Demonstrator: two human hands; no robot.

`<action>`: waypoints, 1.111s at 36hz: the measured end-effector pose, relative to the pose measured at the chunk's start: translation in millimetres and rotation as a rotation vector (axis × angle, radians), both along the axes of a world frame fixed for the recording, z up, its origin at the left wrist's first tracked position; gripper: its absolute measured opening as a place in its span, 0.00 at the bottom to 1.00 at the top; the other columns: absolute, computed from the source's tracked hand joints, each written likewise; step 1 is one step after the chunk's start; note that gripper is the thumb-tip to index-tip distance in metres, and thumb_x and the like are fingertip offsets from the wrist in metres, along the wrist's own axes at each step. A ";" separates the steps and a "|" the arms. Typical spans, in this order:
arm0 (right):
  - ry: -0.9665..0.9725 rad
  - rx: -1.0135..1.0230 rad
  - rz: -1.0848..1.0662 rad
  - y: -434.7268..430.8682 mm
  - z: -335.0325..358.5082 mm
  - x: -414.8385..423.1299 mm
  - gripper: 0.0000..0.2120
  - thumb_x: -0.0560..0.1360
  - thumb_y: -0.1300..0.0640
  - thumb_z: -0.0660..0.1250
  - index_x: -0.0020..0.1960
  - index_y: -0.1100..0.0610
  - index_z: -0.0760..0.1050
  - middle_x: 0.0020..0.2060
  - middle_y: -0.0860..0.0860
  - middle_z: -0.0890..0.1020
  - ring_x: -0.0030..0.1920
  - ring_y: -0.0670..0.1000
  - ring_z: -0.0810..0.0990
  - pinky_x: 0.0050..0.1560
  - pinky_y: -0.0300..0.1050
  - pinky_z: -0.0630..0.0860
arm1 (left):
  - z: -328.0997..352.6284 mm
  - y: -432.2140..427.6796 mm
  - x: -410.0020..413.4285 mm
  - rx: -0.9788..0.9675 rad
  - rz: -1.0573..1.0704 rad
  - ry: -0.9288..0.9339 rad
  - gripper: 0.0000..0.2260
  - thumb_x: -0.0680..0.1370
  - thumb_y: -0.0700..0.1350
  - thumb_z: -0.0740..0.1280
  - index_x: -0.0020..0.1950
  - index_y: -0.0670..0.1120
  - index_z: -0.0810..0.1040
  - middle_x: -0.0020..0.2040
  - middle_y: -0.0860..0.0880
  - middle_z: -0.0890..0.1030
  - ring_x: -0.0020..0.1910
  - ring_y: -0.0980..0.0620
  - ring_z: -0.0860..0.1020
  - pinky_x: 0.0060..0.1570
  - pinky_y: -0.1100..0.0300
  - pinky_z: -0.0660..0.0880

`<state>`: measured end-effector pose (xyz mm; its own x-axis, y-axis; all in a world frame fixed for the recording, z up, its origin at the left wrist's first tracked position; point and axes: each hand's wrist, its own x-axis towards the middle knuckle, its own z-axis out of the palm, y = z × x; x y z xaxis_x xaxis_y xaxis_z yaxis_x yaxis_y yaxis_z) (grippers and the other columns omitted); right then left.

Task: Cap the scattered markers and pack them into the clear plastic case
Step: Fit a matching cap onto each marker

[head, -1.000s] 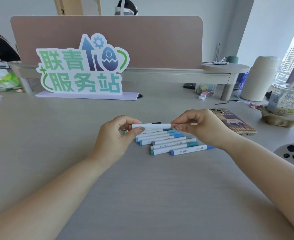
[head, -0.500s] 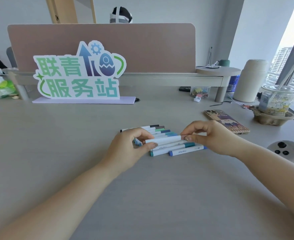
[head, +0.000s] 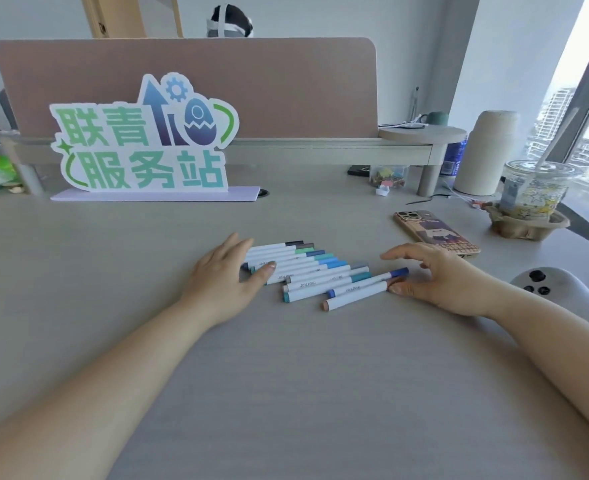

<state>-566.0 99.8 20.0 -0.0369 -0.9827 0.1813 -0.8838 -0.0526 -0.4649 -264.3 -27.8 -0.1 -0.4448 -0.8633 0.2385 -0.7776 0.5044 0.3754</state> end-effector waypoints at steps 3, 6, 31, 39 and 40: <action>0.026 -0.005 0.014 0.4 0.4 8.7 0.26 0.74 0.47 0.67 0.71 0.43 0.65 0.69 0.41 0.68 0.69 0.42 0.64 0.69 0.37 0.60 | 2.9 -5.7 -4.2 0.048 0.041 -0.096 0.30 0.78 0.64 0.49 0.77 0.53 0.52 0.79 0.53 0.48 0.77 0.52 0.50 0.74 0.54 0.49; 0.092 0.035 0.061 0.1 -0.8 23.1 0.31 0.74 0.38 0.56 0.75 0.44 0.56 0.74 0.43 0.61 0.74 0.43 0.57 0.73 0.45 0.59 | 0.3 -6.7 -6.8 0.050 0.011 -0.205 0.31 0.78 0.66 0.44 0.78 0.54 0.50 0.78 0.56 0.48 0.77 0.56 0.48 0.75 0.53 0.47; 0.153 -0.016 0.212 -58.2 21.5 141.5 0.25 0.77 0.41 0.58 0.72 0.47 0.63 0.71 0.42 0.64 0.71 0.46 0.60 0.71 0.41 0.57 | 22.5 6.3 112.4 -0.189 0.100 -0.029 0.41 0.66 0.71 0.45 0.69 0.50 0.71 0.71 0.53 0.69 0.71 0.51 0.65 0.70 0.59 0.58; 0.099 -0.035 0.436 -140.5 17.5 271.5 0.23 0.76 0.44 0.64 0.69 0.49 0.67 0.68 0.46 0.68 0.70 0.48 0.63 0.68 0.41 0.60 | 29.6 5.5 261.6 -0.210 0.342 0.003 0.33 0.68 0.68 0.55 0.63 0.48 0.76 0.64 0.50 0.76 0.66 0.49 0.71 0.66 0.57 0.63; 0.090 -0.033 0.465 -151.8 17.4 291.3 0.23 0.76 0.45 0.64 0.69 0.49 0.67 0.68 0.46 0.68 0.70 0.49 0.63 0.69 0.41 0.59 | 29.0 3.7 282.6 -0.208 0.372 0.009 0.32 0.69 0.67 0.56 0.63 0.48 0.76 0.65 0.50 0.76 0.66 0.48 0.71 0.66 0.56 0.63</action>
